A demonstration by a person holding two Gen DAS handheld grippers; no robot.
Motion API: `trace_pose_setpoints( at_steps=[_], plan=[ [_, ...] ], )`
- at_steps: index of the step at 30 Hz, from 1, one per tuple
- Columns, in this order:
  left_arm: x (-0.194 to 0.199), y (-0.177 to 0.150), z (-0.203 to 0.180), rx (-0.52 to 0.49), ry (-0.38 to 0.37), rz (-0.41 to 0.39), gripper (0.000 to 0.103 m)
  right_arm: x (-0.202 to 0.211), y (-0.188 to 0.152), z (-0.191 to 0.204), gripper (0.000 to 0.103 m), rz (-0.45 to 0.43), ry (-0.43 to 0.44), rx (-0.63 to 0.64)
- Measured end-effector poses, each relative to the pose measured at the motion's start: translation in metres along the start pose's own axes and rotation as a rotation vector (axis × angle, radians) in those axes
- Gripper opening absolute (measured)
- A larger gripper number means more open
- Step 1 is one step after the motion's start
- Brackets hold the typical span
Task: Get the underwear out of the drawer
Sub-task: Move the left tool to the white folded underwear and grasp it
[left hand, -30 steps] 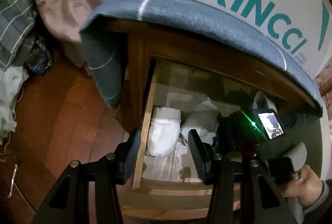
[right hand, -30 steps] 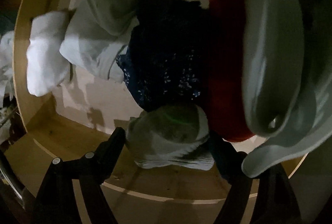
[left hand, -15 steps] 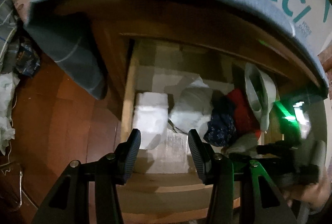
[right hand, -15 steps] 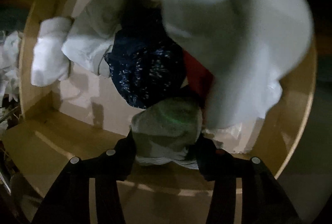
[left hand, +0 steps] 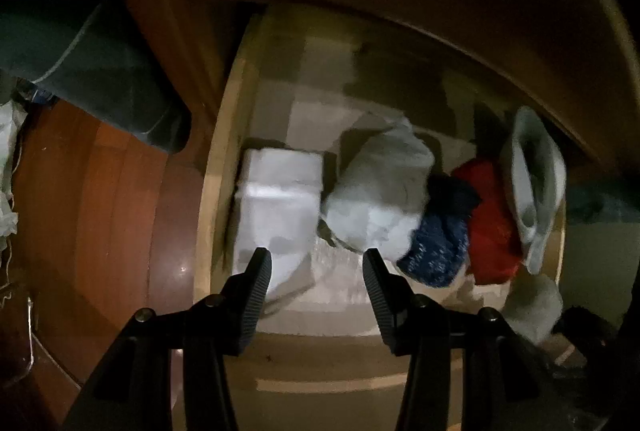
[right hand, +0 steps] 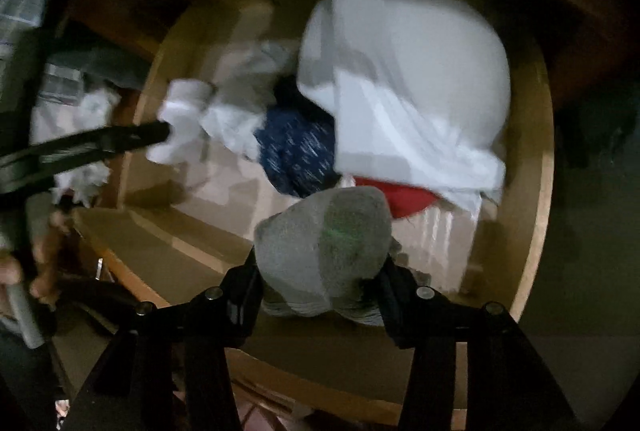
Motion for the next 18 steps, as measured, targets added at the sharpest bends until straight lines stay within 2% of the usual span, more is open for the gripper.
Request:
trace_pose_setpoints(
  at_steps=[5, 11, 14, 17, 18],
  plan=[
    [-0.014, 0.005, 0.002, 0.018, 0.025, 0.016, 0.049, 0.001, 0.004, 0.003, 0.047, 0.012, 0.035, 0.004],
    [-0.022, 0.008, -0.006, -0.008, 0.064, 0.027, 0.051, -0.011, 0.003, 0.006, 0.047, 0.024, 0.034, -0.003],
    [-0.022, 0.004, -0.017, -0.056, 0.019, 0.039, 0.051, -0.009, 0.002, 0.004, 0.047, 0.022, 0.033, -0.005],
    [-0.017, -0.005, -0.032, -0.090, -0.090, 0.091, 0.051, -0.013, 0.002, 0.004, 0.047, 0.030, 0.027, -0.011],
    [-0.014, -0.005, -0.033, -0.084, -0.099, 0.084, 0.051, -0.013, 0.002, 0.005, 0.047, 0.032, 0.029, -0.012]
  ],
)
Point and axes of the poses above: each gripper's, at about its wrist camera, not at the fingertips, and x roughly against the way its jaws point, z to its left, y to its top, the point moved 3 cm from there along -x, roughly the way its jaws point, and after that the axes turned 9 degrees about -z, right-handed, at the moved point
